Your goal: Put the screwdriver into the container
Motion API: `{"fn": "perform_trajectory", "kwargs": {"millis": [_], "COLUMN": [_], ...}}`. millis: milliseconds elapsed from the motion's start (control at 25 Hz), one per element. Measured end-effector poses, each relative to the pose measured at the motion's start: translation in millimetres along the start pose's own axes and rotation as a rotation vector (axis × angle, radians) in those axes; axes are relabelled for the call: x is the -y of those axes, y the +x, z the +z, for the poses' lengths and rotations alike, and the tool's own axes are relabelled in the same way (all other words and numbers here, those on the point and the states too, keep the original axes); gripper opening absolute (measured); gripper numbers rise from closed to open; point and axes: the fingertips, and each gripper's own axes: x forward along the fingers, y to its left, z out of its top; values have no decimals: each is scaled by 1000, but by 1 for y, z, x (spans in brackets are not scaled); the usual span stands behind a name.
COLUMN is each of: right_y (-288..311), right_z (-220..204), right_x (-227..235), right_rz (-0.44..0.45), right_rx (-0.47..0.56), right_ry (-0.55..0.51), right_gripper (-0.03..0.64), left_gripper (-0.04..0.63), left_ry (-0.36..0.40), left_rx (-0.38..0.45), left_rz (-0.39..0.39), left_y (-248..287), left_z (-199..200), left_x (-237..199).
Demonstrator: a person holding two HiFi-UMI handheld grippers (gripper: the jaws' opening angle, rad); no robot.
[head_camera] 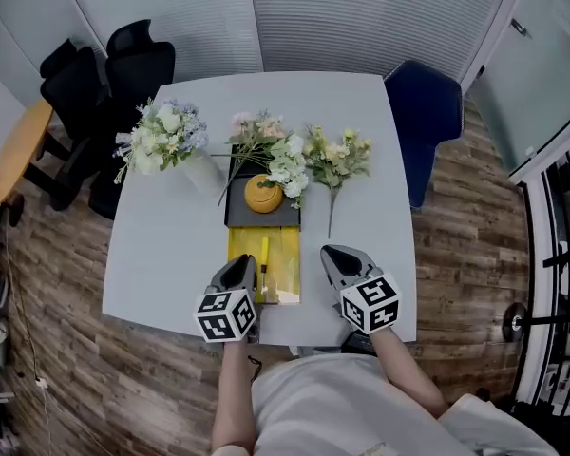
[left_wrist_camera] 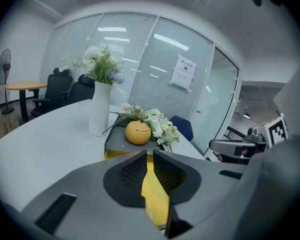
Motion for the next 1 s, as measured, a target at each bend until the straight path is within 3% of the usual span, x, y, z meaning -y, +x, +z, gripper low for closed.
{"fn": "perform_trajectory", "kwargs": {"millis": [480, 1000], "right_y": [-18, -25], "right_z": [6, 5], "right_x": [-23, -26], "right_rz": [15, 10], "right_rx": [46, 55], "right_ry": [-20, -26], "right_gripper": [17, 15], "left_gripper": [17, 12], "left_ry": [34, 36], "left_rx": [68, 74], "left_rz": [31, 21], "left_y": [-36, -41], "left_z": [3, 1], "left_x": [3, 8]}}
